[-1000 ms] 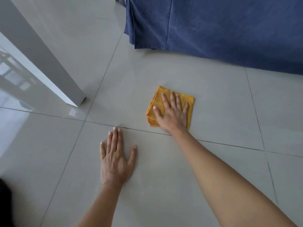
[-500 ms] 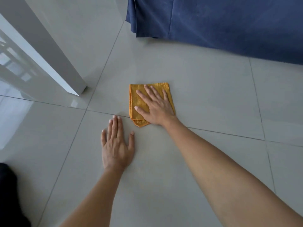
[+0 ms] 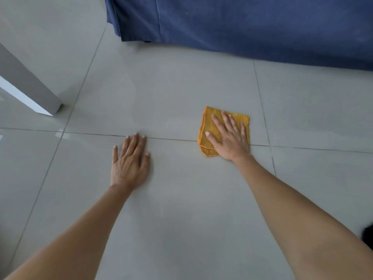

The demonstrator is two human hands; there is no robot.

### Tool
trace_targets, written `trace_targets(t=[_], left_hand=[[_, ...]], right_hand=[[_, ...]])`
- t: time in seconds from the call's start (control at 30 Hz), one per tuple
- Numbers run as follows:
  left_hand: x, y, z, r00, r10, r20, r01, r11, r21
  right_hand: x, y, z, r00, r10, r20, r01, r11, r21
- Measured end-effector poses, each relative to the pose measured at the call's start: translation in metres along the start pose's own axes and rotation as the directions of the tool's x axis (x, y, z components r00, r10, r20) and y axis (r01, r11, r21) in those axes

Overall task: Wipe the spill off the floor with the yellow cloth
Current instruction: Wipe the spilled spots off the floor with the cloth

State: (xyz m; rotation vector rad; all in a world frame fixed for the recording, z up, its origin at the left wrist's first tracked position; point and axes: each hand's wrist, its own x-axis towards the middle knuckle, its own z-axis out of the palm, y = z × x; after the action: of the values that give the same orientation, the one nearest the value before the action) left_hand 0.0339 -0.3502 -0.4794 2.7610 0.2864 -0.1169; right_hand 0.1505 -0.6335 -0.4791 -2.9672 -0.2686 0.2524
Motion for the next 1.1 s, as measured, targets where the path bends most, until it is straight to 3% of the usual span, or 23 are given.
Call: trace_targets(t=[0.3, 0.53, 0.73, 0.9, 1.1], left_hand=[[0.001, 0.025, 0.019, 0.998, -0.003, -0.057, 0.005, 0.999, 0.033], [0.002, 0.024, 0.020, 0.998, -0.002, -0.061, 0.005, 0.999, 0.038], [0.001, 0.024, 0.018, 1.000, 0.007, -0.025, -0.005, 0.999, 0.048], [-0.007, 0.007, 0.005, 0.997, 0.052, 0.051, -0.053, 0.998, 0.034], [-0.053, -0.065, -0.021, 0.999, -0.042, 0.025, 0.039, 0.994, 0.106]], right_hand=[[-0.039, 0.139, -0.015, 0.965, 0.258, -0.043, -0.257, 0.966, 0.033], [-0.067, 0.195, -0.022, 0.910, 0.414, -0.018, -0.414, 0.910, 0.039], [-0.079, 0.159, -0.015, 0.832, 0.554, -0.029, -0.550, 0.830, 0.087], [-0.084, 0.105, -0.004, 0.887, 0.460, -0.041, -0.457, 0.887, 0.068], [-0.069, 0.026, 0.007, 0.950, 0.311, -0.039, -0.309, 0.950, 0.048]])
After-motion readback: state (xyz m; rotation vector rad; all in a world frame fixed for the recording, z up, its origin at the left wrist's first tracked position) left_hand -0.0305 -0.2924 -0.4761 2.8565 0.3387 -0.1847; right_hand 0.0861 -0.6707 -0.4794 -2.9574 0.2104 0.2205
